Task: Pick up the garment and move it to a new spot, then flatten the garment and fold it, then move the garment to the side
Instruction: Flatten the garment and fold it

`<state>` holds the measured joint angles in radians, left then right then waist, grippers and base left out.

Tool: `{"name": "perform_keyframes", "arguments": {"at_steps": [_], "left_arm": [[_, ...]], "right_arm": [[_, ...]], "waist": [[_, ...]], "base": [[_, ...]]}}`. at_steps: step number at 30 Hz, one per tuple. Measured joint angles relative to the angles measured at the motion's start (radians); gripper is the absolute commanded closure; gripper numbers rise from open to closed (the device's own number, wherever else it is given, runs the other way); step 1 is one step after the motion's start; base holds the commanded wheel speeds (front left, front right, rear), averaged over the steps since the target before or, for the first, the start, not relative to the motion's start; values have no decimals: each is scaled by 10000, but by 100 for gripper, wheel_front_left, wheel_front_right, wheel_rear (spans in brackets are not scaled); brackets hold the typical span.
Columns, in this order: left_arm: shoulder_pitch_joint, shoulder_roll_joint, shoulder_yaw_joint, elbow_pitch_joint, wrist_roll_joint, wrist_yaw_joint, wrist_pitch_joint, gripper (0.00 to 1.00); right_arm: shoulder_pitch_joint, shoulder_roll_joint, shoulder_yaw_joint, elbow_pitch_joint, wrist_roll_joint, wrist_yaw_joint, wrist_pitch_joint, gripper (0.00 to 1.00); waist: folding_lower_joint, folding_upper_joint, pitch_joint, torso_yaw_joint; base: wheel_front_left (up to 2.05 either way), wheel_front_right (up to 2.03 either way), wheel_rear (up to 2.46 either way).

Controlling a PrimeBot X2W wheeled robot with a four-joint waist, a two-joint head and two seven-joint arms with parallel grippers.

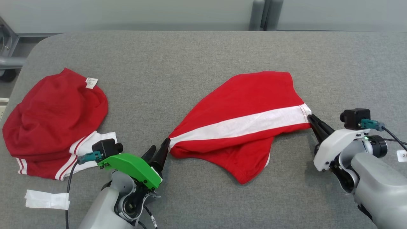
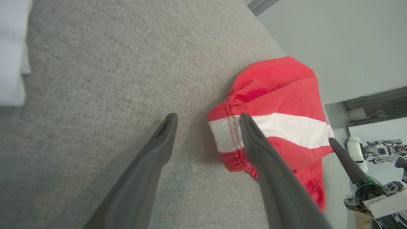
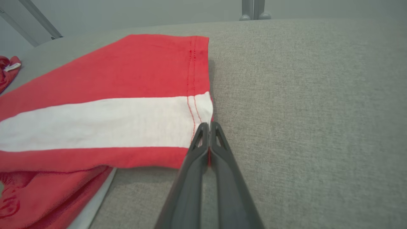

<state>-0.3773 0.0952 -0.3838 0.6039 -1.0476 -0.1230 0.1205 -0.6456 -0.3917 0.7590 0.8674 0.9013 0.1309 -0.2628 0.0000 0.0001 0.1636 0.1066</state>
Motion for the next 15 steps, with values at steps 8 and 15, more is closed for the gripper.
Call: {"name": "perform_keyframes", "arguments": {"at_steps": [8, 15], "left_arm": [[-153, -59, 2, -196, -163, 42, 29, 0], [353, 180, -458, -1344, -725, -44, 800, 0]], "right_arm": [[775, -742, -274, -336, -387, 0, 8, 100], [822, -621, -502, -456, -598, 0, 119, 100]], "waist": [[0, 0, -49, -346], [0, 0, -31, -502]], "base": [[0, 0, 0], [0, 0, 0]]}}
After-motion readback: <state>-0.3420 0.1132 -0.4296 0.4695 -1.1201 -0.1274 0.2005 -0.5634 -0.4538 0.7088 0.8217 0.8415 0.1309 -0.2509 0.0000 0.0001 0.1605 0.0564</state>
